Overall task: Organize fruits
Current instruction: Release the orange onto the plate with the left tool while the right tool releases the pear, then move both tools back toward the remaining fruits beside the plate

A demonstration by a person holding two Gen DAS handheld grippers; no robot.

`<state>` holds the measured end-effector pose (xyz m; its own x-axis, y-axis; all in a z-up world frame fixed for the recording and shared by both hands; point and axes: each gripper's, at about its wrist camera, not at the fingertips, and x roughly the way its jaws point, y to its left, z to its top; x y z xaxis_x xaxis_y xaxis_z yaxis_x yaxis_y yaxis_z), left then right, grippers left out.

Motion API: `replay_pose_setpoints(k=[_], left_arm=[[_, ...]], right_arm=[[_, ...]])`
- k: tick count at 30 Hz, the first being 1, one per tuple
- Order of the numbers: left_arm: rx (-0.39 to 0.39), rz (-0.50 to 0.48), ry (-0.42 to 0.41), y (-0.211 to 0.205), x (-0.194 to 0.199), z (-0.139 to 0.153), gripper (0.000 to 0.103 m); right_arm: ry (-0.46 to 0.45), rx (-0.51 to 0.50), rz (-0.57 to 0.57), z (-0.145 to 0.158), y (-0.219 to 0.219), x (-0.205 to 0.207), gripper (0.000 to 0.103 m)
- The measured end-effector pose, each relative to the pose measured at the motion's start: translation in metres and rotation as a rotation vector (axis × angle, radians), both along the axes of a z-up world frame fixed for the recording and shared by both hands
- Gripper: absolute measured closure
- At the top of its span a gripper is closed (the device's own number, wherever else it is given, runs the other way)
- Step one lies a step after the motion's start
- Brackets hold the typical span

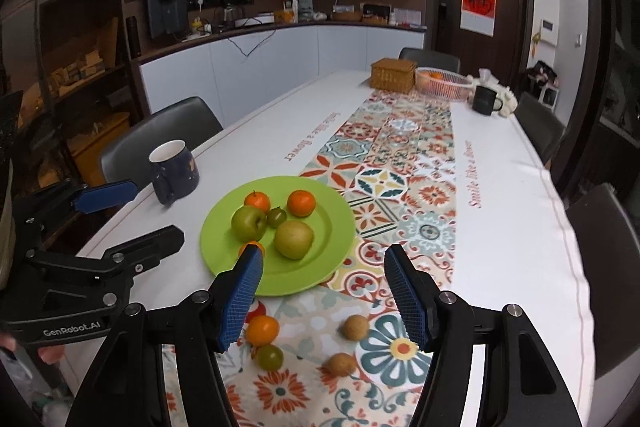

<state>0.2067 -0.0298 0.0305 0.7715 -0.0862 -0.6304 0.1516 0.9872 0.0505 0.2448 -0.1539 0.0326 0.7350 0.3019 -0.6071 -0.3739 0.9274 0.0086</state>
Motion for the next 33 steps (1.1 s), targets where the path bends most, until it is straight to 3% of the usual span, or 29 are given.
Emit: replay_pose_setpoints(k=[8, 23, 33], left_arm=[[0.01, -0.041, 0.053, -0.021, -0.017, -0.021, 0.026], [-0.035, -0.115, 0.187, -0.052, -0.02, -0.077, 0.027], [-0.059, -0.087, 0.289, -0.056, -0.002, -0.11, 0.042]], right_arm=[[-0.018, -0.022, -0.017, -0.007, -0.018, -0.023, 0.039], [0.089, -0.11, 0.076, -0.065, -0.035, -0.028, 0.039], [0.157, -0.136, 0.126, -0.104, -0.035, -0.012, 0.039]])
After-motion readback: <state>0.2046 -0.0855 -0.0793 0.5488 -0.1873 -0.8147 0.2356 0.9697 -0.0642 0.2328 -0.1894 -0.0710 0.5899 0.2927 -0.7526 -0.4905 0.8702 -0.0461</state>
